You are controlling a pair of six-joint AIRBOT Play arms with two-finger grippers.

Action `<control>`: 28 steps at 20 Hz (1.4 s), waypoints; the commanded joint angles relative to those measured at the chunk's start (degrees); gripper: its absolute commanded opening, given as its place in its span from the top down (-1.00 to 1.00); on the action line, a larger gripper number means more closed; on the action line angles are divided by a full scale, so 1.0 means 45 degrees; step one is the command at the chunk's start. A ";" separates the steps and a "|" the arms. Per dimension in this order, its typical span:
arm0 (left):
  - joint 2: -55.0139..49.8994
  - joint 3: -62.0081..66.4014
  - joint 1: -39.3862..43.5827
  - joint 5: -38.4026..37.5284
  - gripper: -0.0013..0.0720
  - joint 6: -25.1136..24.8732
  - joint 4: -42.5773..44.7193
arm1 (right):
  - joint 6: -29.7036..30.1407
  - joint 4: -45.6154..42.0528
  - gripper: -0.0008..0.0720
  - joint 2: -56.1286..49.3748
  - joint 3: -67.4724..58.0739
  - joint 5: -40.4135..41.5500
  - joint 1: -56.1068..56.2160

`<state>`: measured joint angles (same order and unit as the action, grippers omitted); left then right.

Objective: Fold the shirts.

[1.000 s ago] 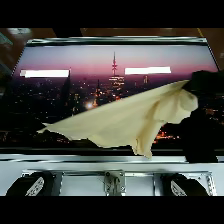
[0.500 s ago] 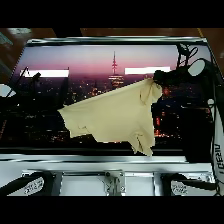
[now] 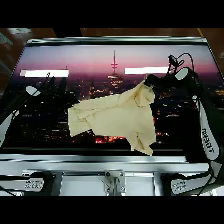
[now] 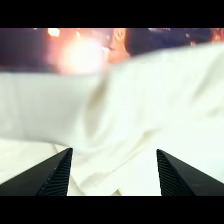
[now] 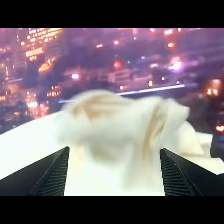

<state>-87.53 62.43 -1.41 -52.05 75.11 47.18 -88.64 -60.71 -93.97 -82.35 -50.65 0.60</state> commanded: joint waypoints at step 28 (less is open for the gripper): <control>0.0437 -0.4804 -0.1783 -0.3449 0.87 -0.2934 -0.2482 | 0.1807 -0.1409 -0.74 0.2390 0.4852 -0.8301 -0.2482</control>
<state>-86.59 40.82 -9.06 -63.29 64.14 37.34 -78.96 -61.21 -83.26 -61.91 -87.15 -10.15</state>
